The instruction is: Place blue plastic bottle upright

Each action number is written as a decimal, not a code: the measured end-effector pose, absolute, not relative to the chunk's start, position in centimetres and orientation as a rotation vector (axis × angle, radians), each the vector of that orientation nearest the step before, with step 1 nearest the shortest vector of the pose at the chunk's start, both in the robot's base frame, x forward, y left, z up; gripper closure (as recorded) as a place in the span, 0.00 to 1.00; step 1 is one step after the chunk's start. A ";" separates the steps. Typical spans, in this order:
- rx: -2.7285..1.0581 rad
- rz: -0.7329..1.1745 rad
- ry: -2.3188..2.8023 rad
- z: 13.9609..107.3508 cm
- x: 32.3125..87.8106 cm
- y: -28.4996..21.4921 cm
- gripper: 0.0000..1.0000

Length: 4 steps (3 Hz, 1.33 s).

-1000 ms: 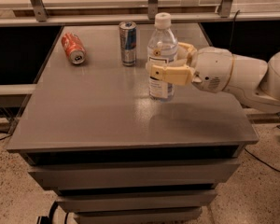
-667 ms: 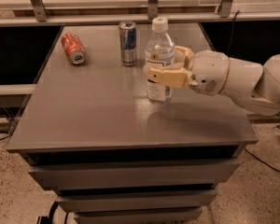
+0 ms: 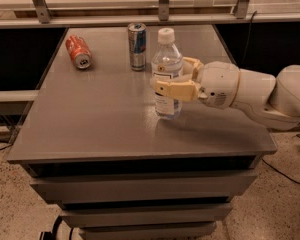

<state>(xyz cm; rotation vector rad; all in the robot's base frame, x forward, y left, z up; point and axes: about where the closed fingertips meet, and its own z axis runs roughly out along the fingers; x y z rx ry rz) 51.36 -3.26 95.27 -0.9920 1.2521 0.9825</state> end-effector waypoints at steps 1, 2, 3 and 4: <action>-0.987 0.963 1.286 94.2 51.1 -3.1 0.36; -0.972 0.959 1.317 93.1 50.7 -3.1 0.12; -0.961 0.953 1.339 92.4 50.6 -3.4 0.00; -0.956 0.941 1.361 91.9 50.6 -3.8 0.00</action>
Offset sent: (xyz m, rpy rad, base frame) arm -0.0087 -0.0059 -0.0371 -0.0382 0.0723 -0.0704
